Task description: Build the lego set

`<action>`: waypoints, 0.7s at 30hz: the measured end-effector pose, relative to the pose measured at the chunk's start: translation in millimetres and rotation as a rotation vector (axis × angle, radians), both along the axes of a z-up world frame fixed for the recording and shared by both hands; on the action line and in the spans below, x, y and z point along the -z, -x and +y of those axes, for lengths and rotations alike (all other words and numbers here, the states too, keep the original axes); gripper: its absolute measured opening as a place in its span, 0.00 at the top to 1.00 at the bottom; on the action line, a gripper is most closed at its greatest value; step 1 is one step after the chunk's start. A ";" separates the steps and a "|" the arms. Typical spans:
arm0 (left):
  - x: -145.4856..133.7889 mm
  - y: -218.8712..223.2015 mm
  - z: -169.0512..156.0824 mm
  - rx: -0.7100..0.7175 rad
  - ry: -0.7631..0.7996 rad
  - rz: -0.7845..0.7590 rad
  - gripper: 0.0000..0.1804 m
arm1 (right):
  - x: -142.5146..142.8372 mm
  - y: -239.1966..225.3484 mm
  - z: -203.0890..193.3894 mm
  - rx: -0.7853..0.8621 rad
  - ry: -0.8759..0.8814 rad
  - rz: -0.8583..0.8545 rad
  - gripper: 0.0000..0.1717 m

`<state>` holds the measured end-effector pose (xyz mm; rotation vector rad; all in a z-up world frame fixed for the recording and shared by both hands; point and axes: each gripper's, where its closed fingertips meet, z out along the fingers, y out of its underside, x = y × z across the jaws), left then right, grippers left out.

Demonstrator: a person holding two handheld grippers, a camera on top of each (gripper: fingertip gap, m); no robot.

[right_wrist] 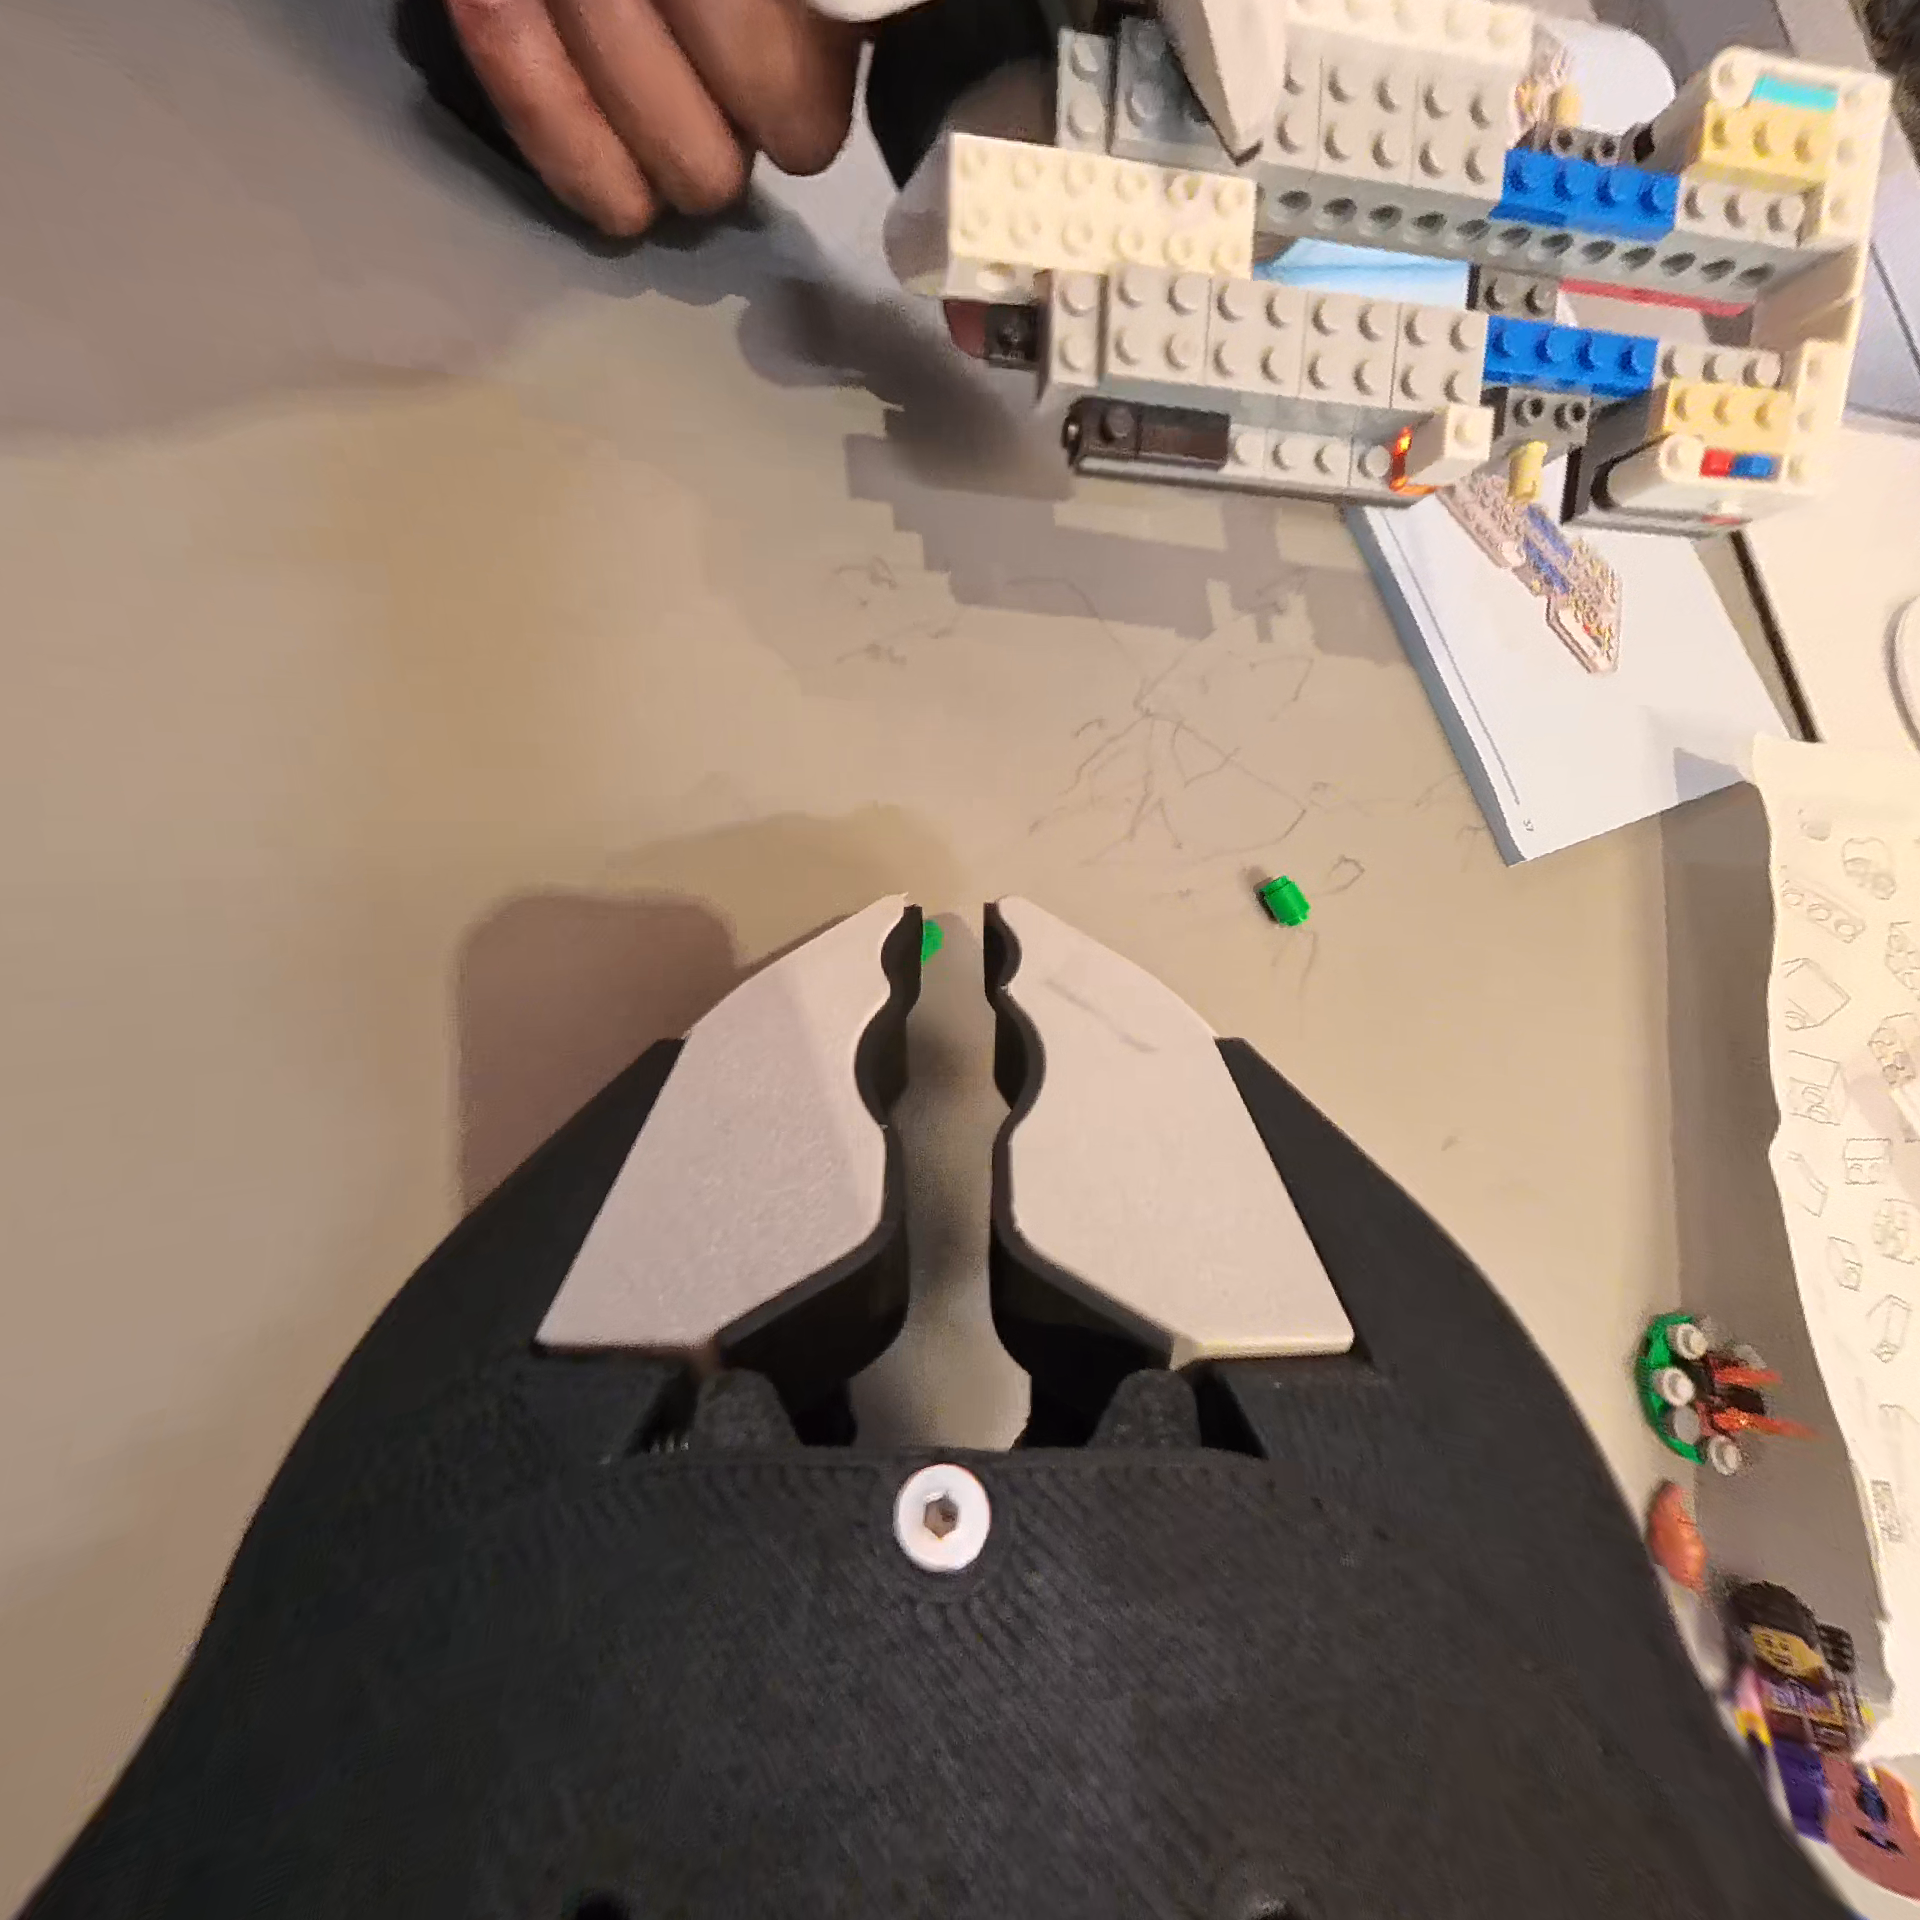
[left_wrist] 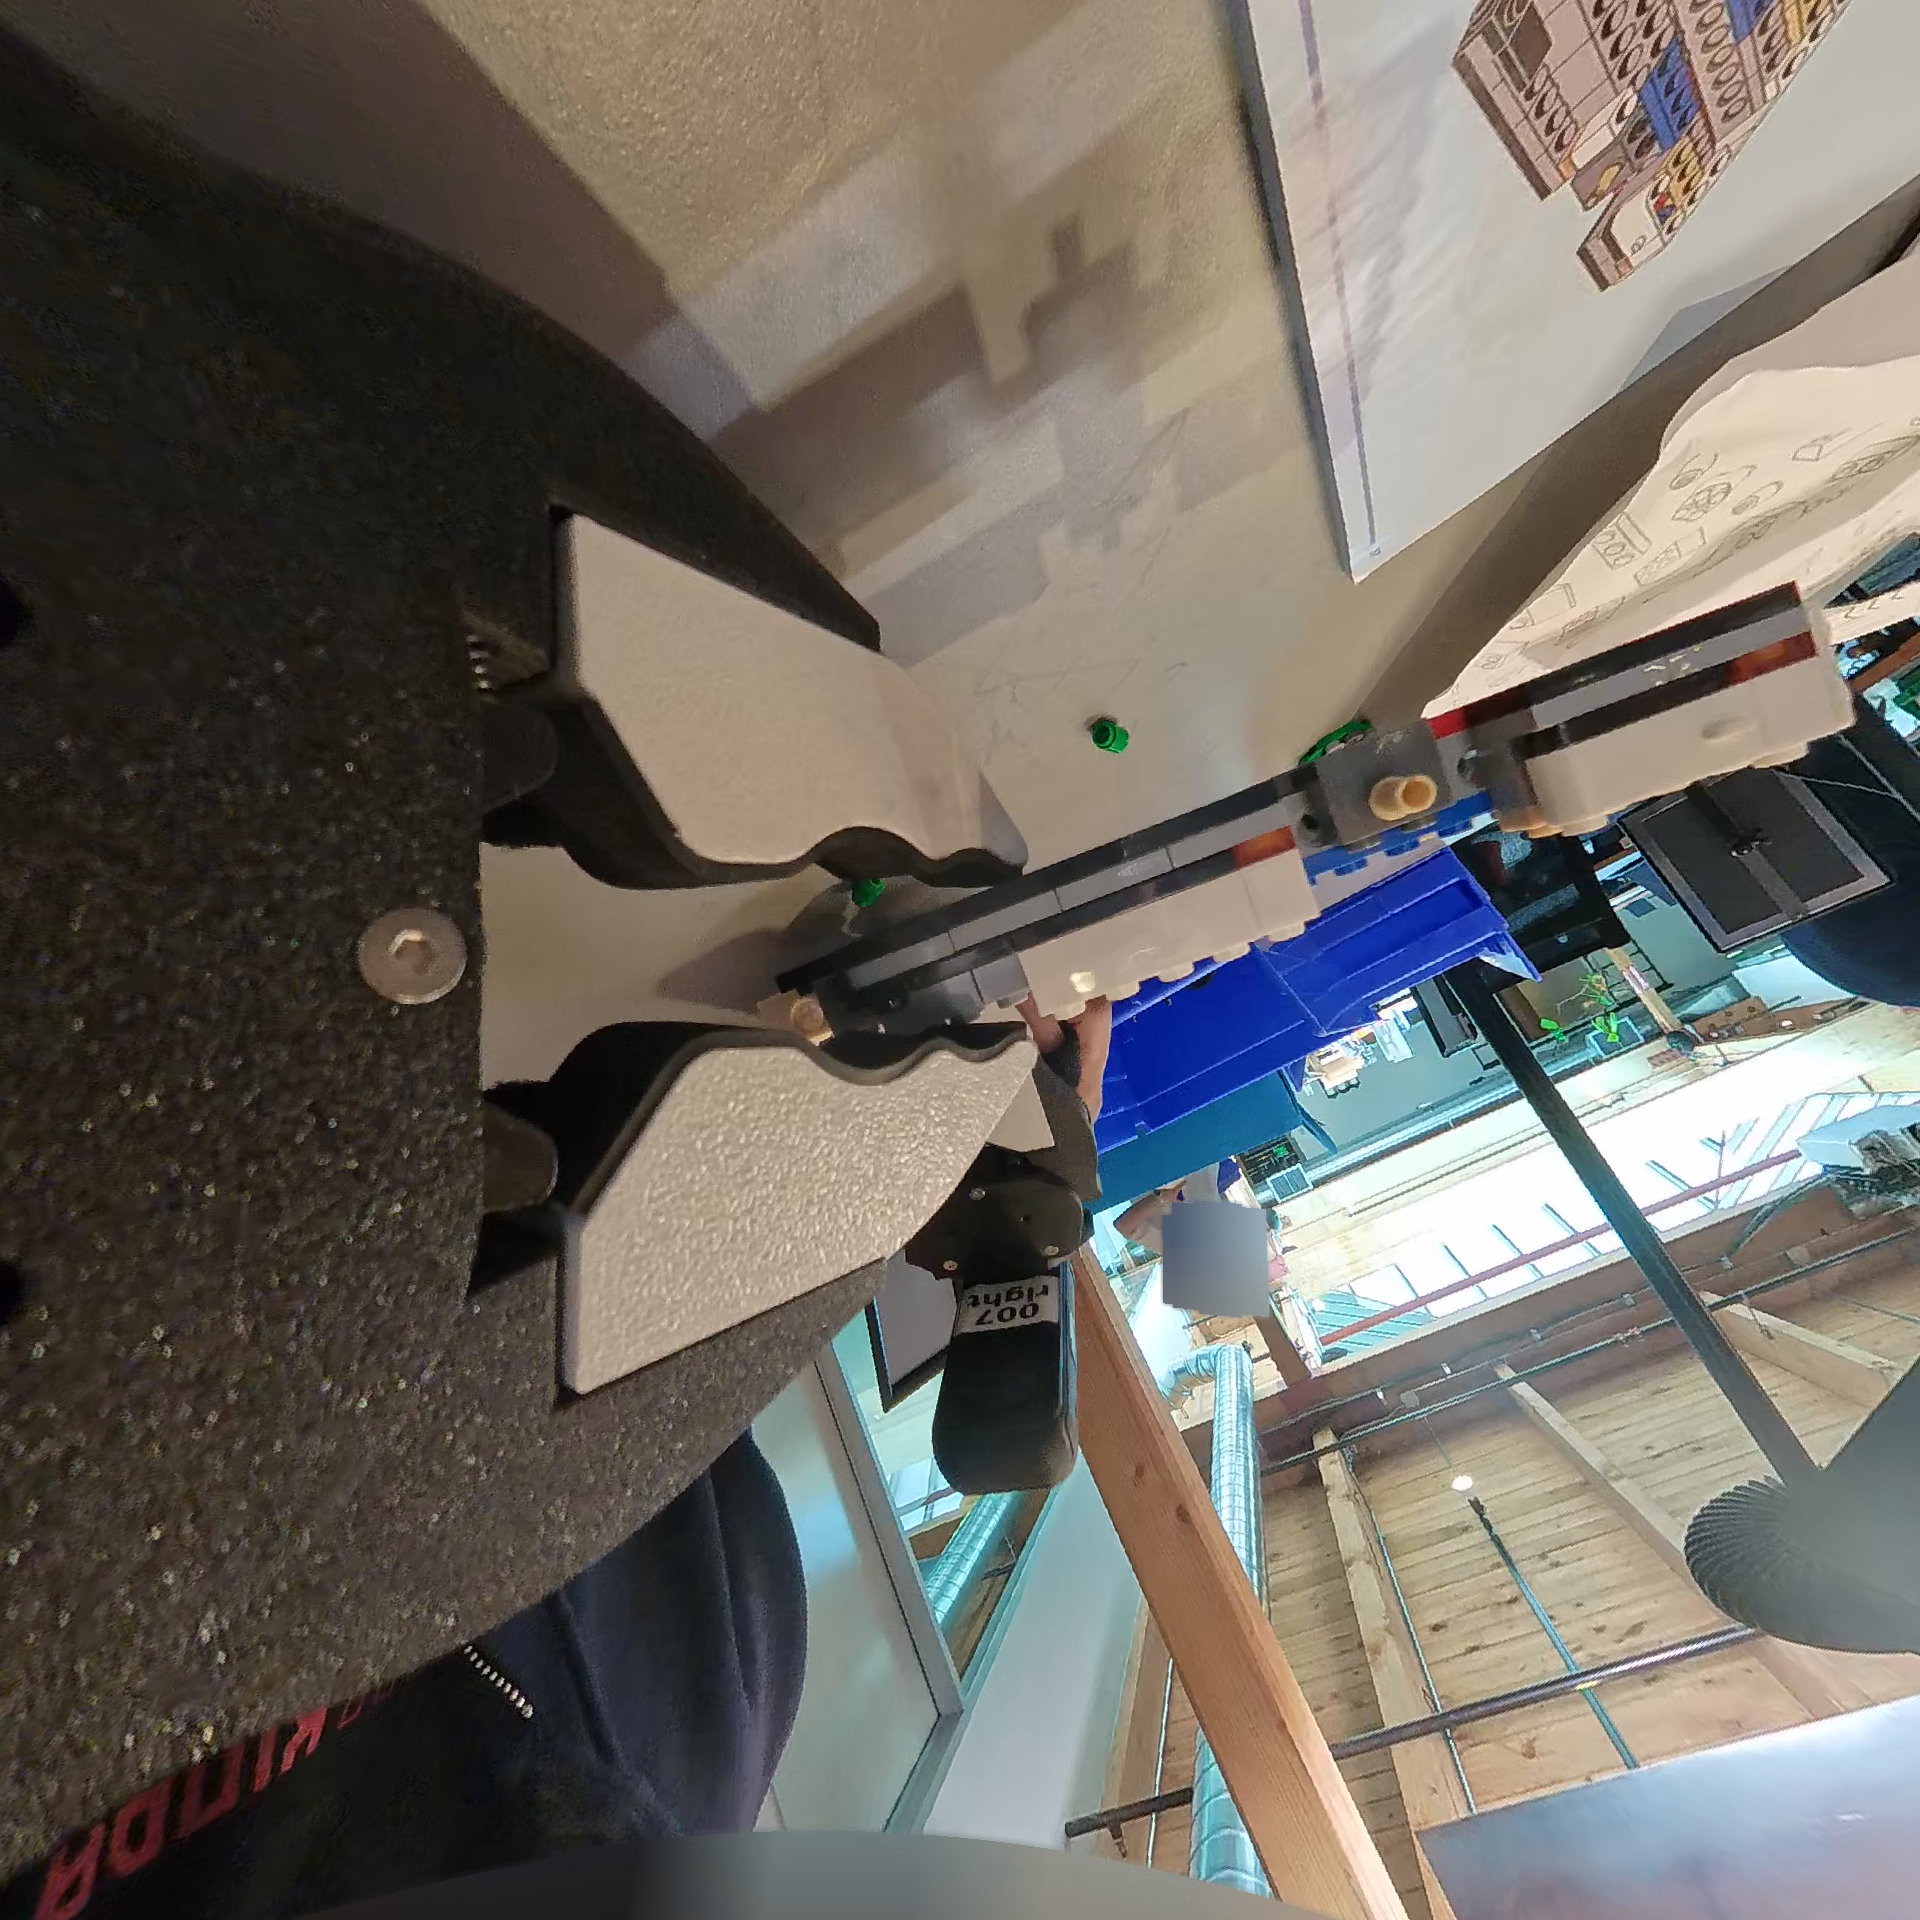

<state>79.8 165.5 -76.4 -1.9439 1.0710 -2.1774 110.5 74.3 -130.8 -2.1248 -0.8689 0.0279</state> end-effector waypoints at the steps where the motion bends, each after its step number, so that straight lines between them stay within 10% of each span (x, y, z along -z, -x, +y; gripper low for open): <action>1: 0.1 -0.1 0.0 0.000 0.000 0.000 0.86 | 1.2 -0.9 -2.8 -0.007 0.000 -0.004 0.93; 21: 0.5 -0.5 -2.5 0.008 -0.014 0.002 0.86 | 8.8 11.1 -0.5 -0.082 0.043 0.072 0.92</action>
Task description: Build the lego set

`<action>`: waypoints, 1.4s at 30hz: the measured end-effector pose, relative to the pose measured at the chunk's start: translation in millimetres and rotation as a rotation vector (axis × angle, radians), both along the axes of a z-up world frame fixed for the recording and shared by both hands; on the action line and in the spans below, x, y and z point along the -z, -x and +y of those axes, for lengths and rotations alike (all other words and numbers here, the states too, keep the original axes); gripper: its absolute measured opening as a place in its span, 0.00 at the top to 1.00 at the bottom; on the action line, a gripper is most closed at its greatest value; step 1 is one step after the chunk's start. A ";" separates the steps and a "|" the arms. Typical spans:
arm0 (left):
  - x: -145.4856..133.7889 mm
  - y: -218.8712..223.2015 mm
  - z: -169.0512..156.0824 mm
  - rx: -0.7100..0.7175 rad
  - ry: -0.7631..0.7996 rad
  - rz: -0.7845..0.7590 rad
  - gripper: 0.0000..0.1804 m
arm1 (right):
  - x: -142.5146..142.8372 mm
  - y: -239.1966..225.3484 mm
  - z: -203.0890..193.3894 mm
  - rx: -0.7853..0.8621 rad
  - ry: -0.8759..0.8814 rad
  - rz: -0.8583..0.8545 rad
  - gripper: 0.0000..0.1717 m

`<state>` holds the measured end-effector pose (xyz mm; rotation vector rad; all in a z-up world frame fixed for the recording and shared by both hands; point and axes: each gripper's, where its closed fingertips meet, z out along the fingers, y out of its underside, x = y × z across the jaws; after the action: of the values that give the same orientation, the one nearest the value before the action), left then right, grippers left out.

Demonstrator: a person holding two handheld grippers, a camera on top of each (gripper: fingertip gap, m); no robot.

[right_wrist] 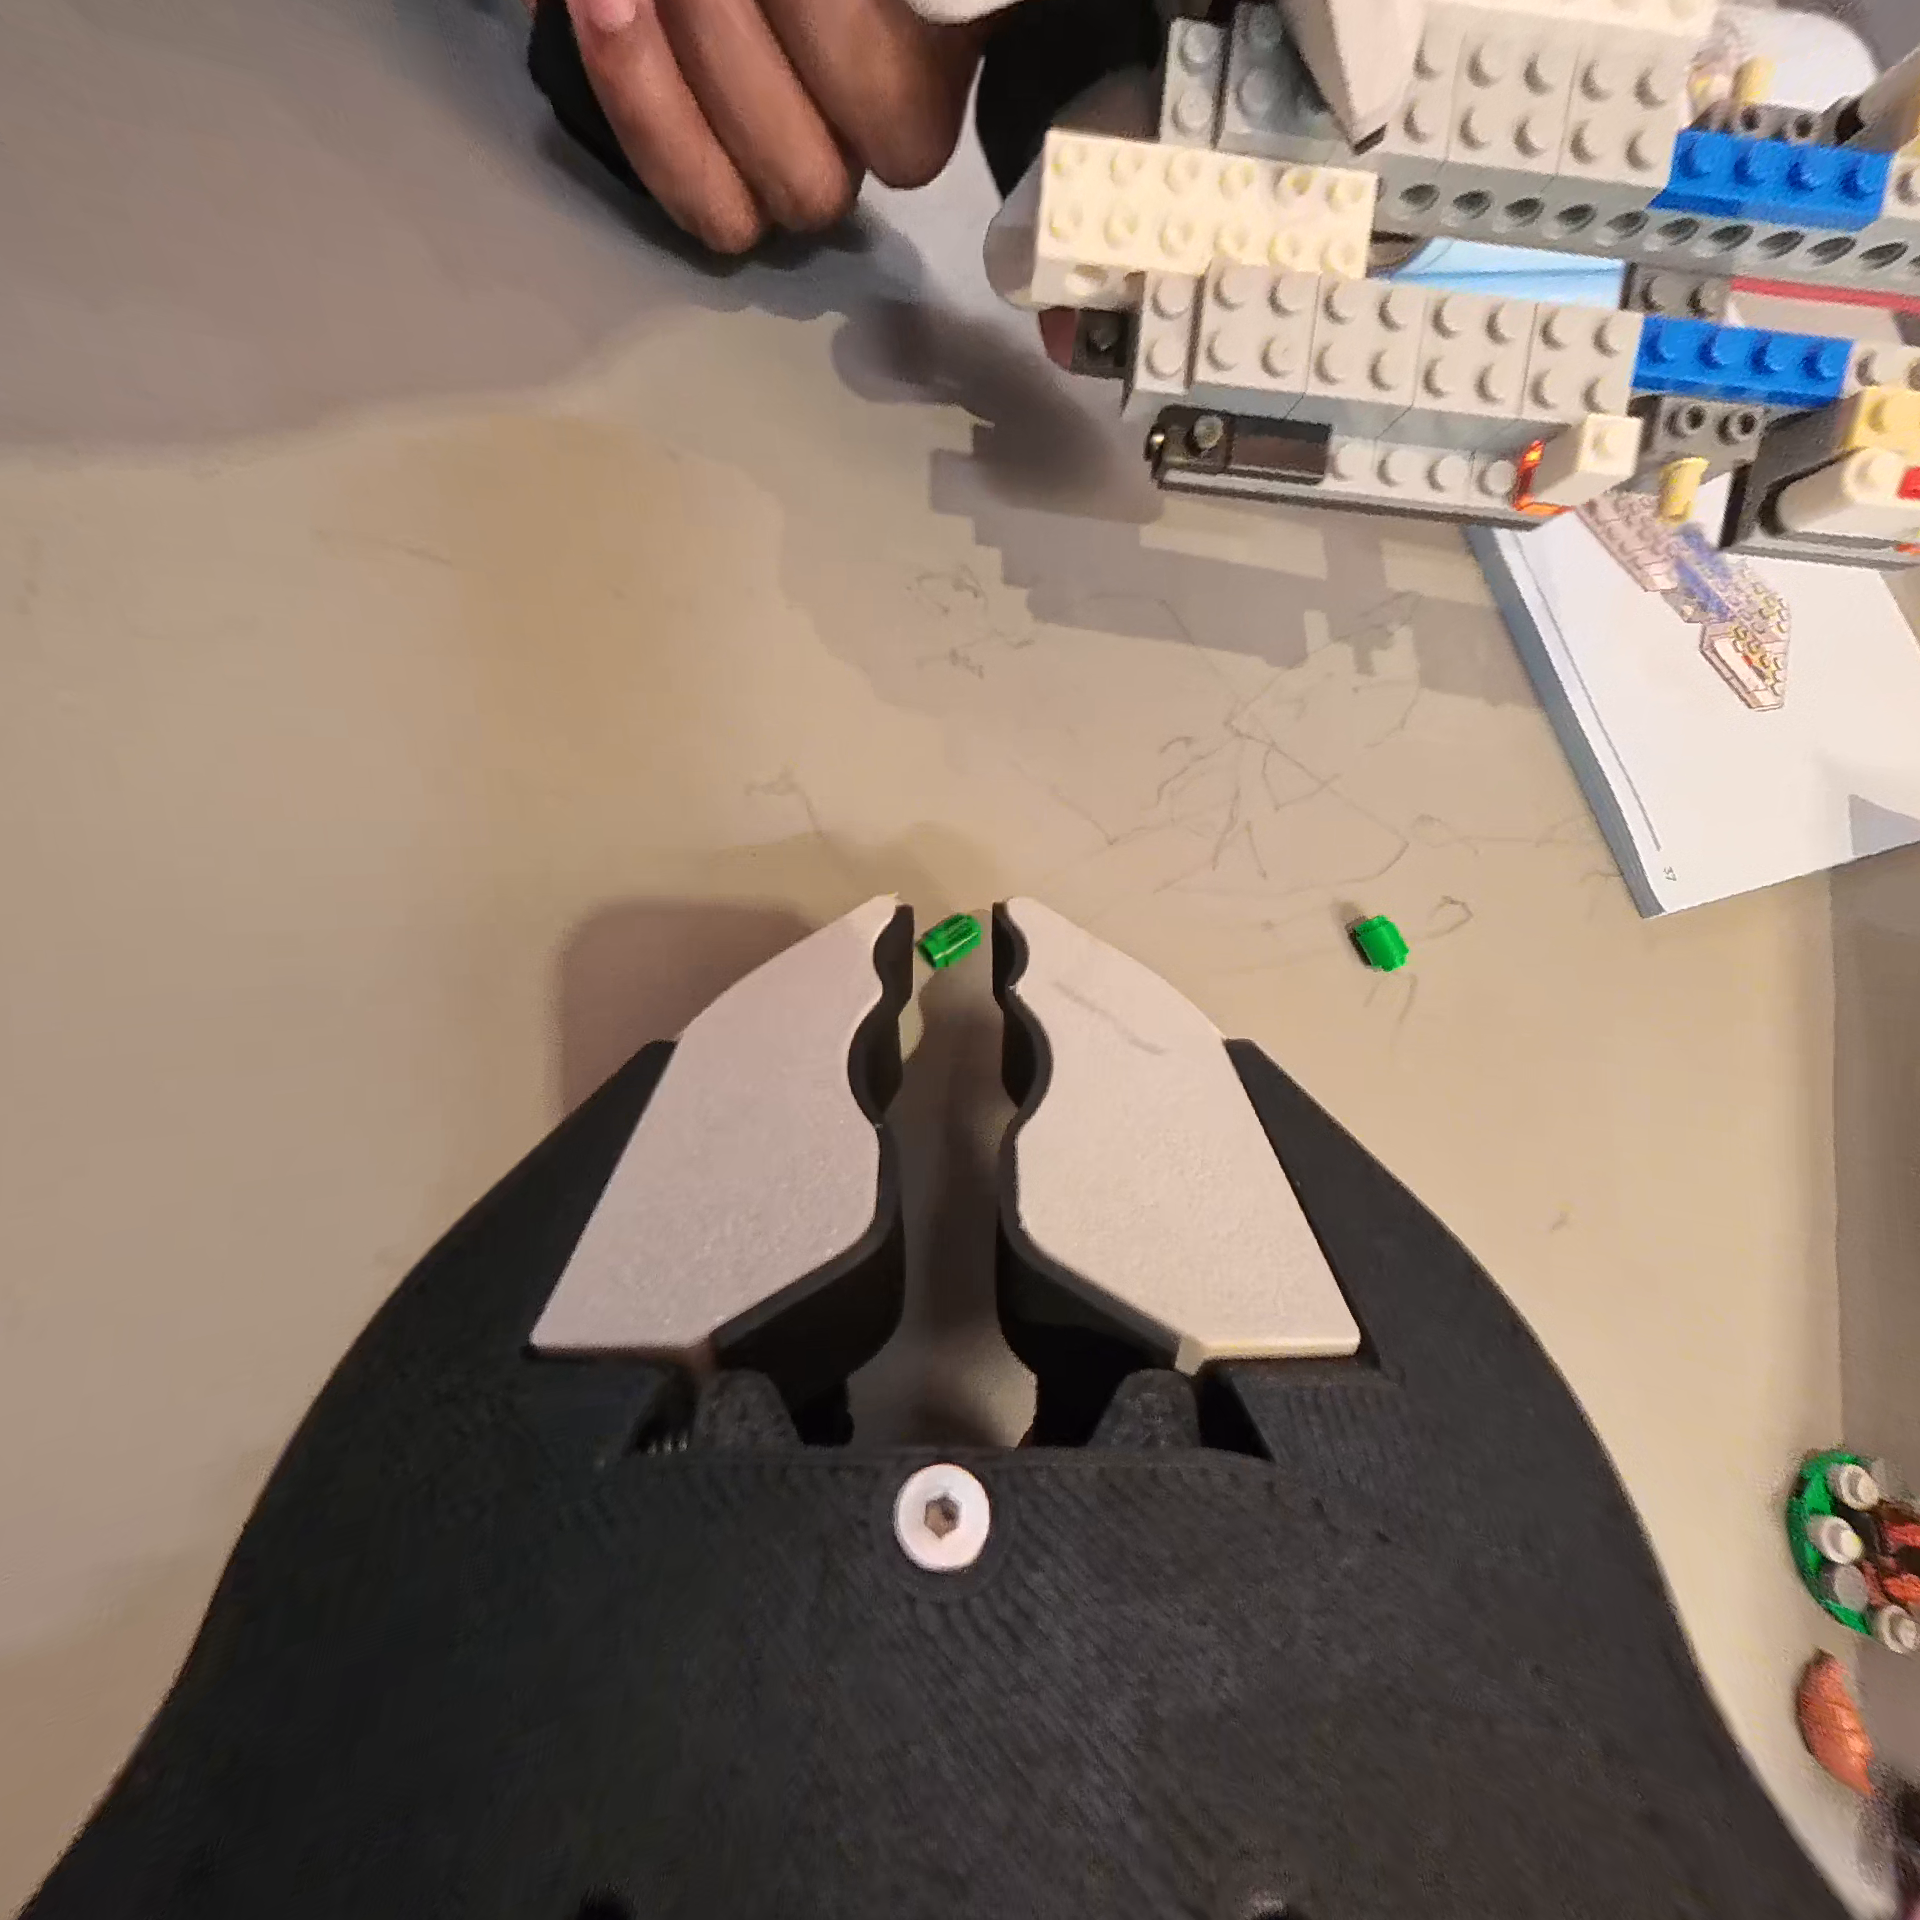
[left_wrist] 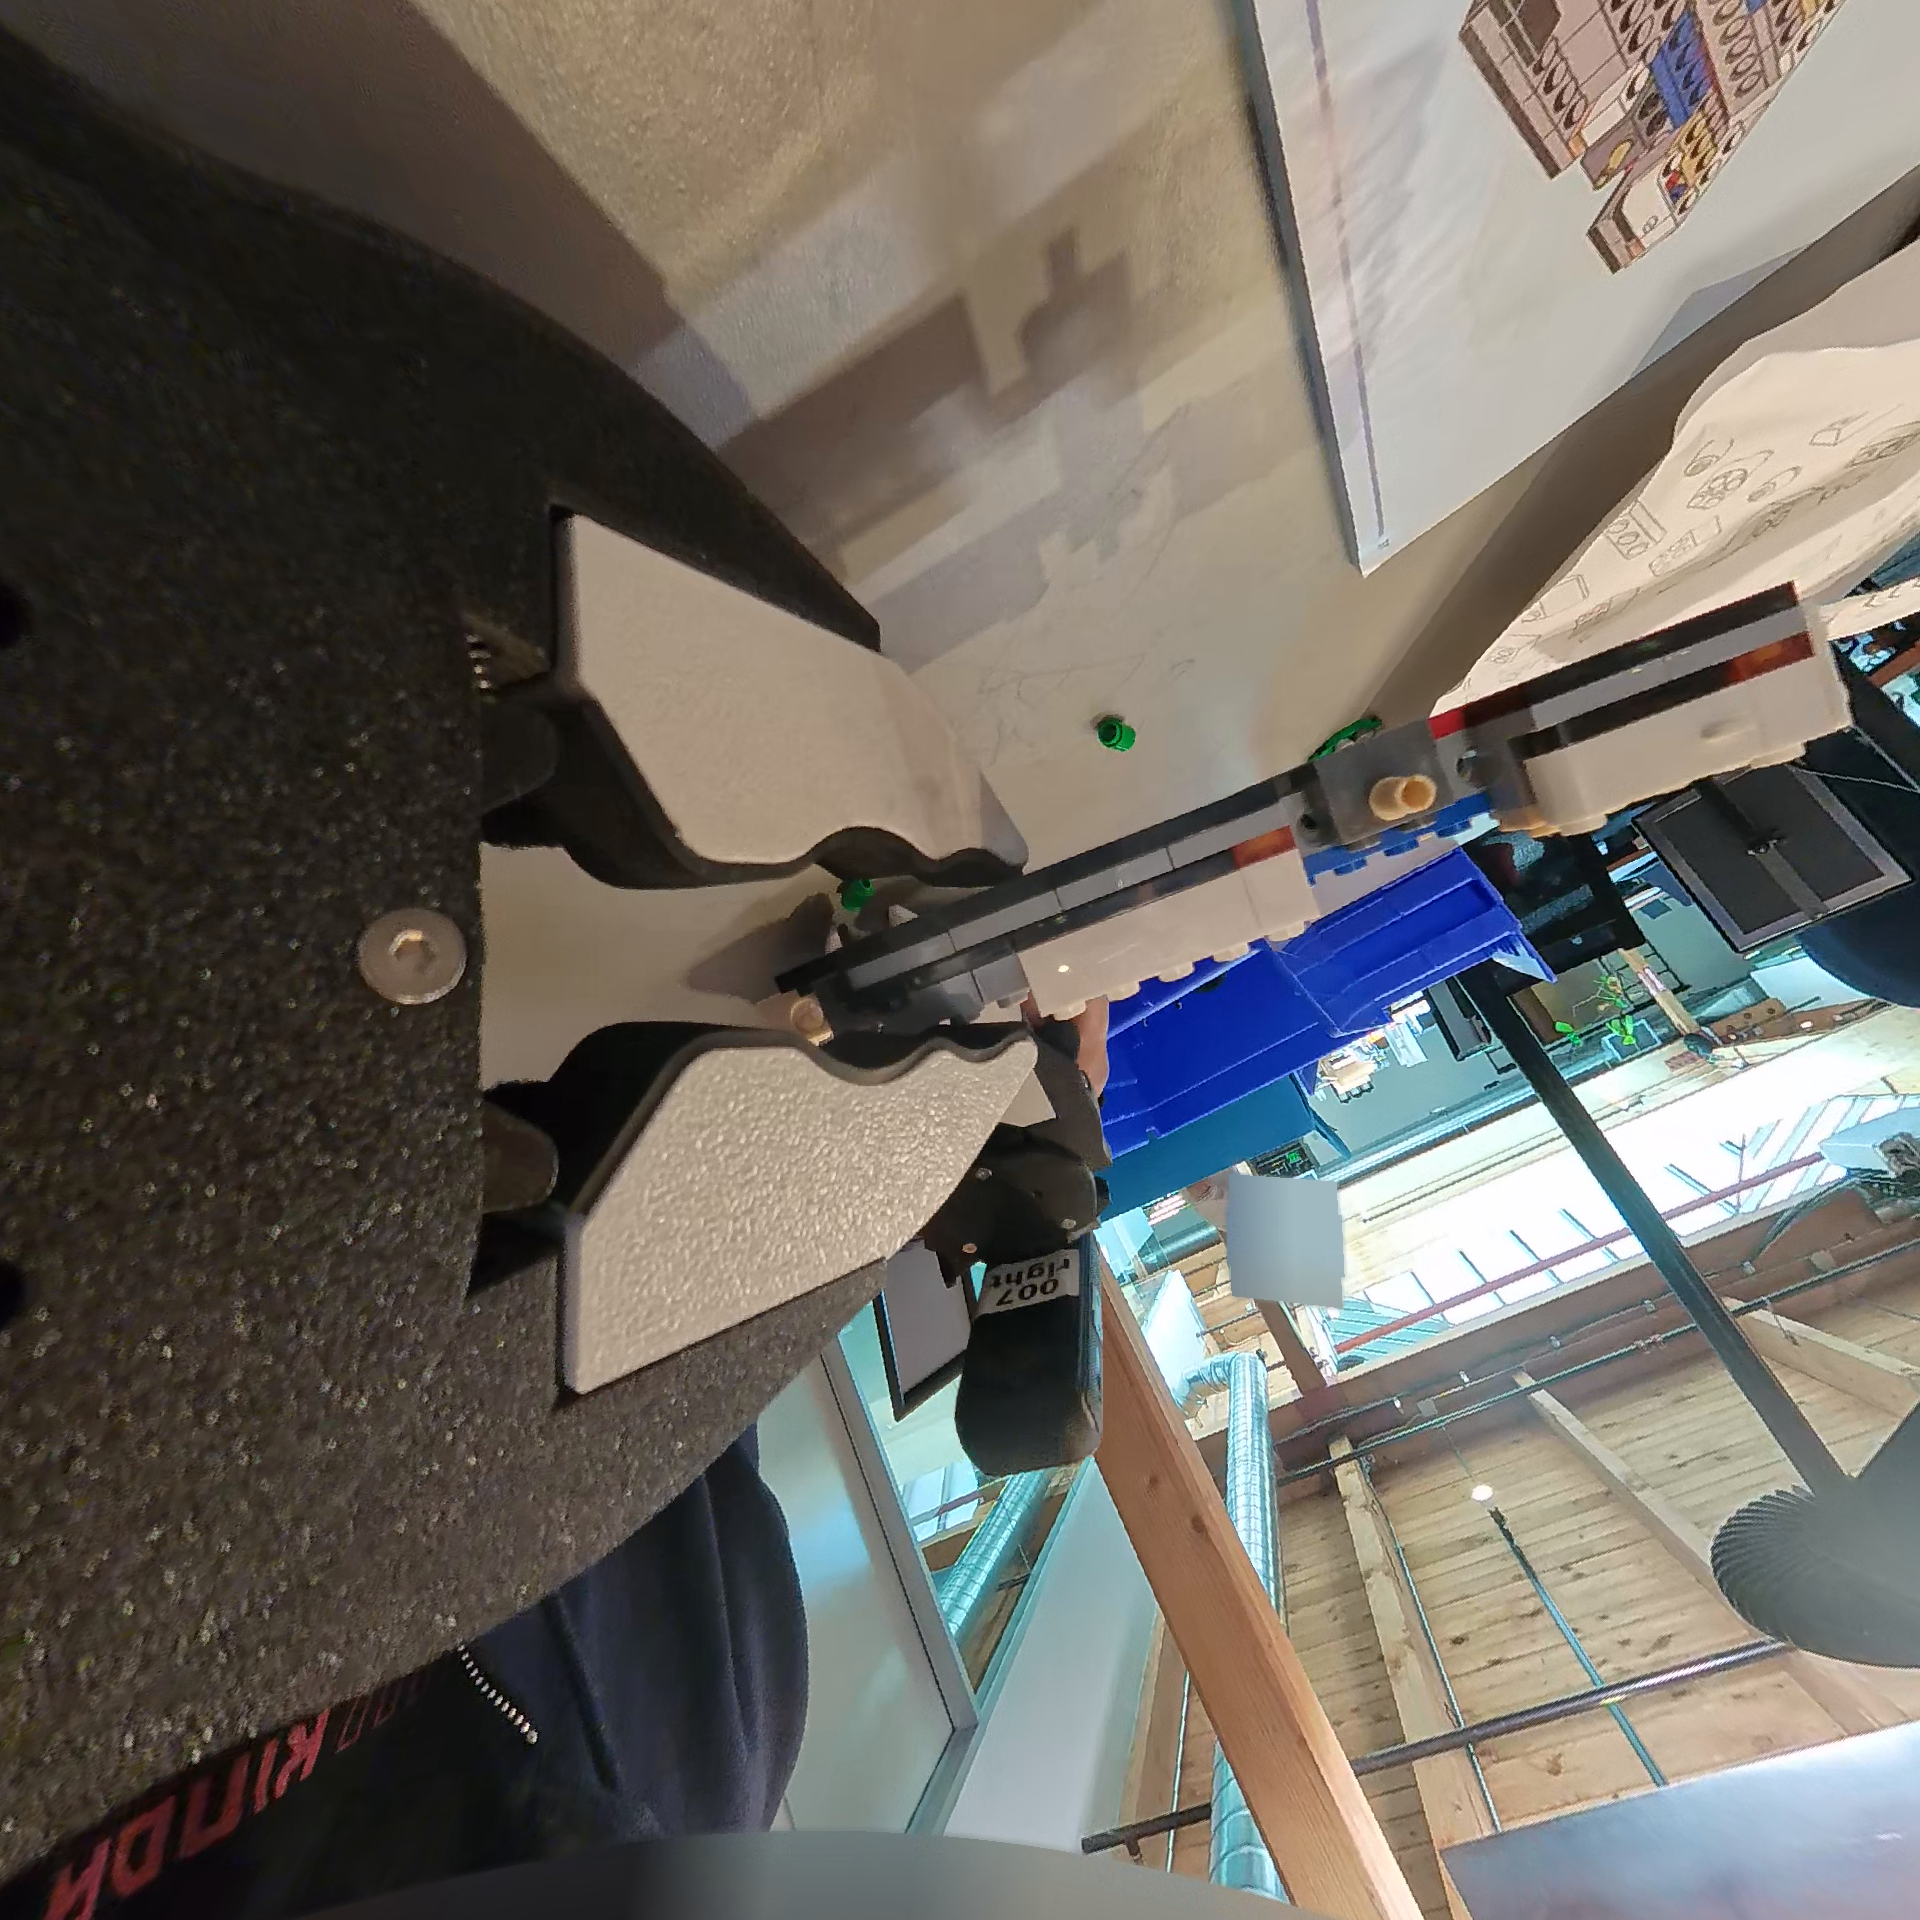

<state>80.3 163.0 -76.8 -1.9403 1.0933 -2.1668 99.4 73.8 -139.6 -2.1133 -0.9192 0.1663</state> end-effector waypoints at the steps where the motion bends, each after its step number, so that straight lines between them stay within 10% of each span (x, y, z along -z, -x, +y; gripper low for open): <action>1: 0.0 0.0 0.0 0.000 0.000 0.000 0.86 | -0.9 -1.1 1.3 0.009 -0.002 0.009 0.92; 28: 0.1 0.1 -1.4 -0.001 0.051 0.005 0.86 | 8.1 -4.3 8.1 0.029 0.028 -0.160 0.95; 42: -11.6 -1.3 -9.7 -0.039 0.447 -0.080 0.86 | -93.7 40.3 61.5 0.213 -0.455 0.244 0.95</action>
<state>81.5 153.3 -65.2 -1.9778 0.5875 -2.6143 59.0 135.3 -45.9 -1.7067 -0.5226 0.0914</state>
